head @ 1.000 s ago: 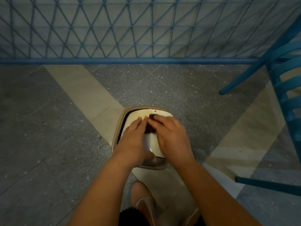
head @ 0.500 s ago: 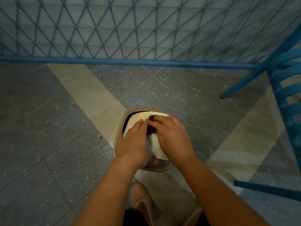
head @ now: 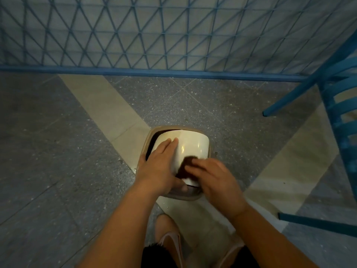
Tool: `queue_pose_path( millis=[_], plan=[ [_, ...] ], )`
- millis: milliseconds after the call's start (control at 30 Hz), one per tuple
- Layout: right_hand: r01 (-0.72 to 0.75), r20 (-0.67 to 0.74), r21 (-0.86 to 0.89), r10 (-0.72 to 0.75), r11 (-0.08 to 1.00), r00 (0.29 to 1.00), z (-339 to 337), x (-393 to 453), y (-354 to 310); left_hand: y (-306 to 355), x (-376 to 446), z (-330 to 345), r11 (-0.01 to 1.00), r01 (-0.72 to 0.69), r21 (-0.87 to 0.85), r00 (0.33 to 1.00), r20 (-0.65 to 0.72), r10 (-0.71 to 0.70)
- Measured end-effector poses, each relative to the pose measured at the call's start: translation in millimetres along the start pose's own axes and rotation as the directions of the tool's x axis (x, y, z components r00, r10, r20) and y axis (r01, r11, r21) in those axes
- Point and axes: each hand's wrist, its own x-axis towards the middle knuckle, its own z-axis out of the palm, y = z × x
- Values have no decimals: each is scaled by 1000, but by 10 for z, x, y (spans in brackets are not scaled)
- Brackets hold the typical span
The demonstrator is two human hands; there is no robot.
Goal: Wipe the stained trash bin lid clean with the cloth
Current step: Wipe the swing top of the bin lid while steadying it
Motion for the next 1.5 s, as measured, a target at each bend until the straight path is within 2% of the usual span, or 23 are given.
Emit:
queue_pose_path(
  millis=[100,133,300,433,500,633,800,933,1033,1133,1233,1333,1500],
  plan=[
    [-228,-87,2,227,974,970,34,357,91,-13,0,-4,1000,3,7,1000,-6,-3],
    [-261,-104,6,260,965,960,53,409,41,-16,0,-3,1000,10,0,1000,-4,-10],
    [-80,-35,57,82,995,996,93,-101,-210,-52,8,15,1000,1,1,1000,-24,-1],
    [-84,-17,77,86,993,996,41,-412,-104,-53,-7,29,1000,-8,24,1000,-14,9],
    [-88,-30,46,89,995,996,-9,-340,20,-62,-11,18,1000,-8,16,1000,-18,9],
    [-261,-82,34,263,965,961,-11,-81,96,-53,-13,8,1000,4,21,1000,-1,-4],
    [-66,-3,-20,66,998,998,-82,270,84,-39,-9,9,999,-2,42,1000,20,1],
    [-84,41,-68,87,994,995,-146,549,183,-36,-26,11,994,-6,111,998,-55,12],
    [-153,60,-53,156,987,986,-146,535,156,-74,-145,98,989,146,1,968,-206,-143],
    [-231,35,-30,232,973,972,-134,473,115,-89,-305,251,923,307,-230,882,-297,-367],
    [-287,12,-5,287,958,958,-95,451,62,-101,-374,457,840,255,-478,841,-319,-437],
    [-325,-6,4,325,946,946,-57,406,-1,-78,-393,640,768,147,-623,851,-316,-420],
    [-135,60,-16,136,991,989,-52,158,-151,17,-390,728,714,167,-680,835,-287,-469]
  ],
)
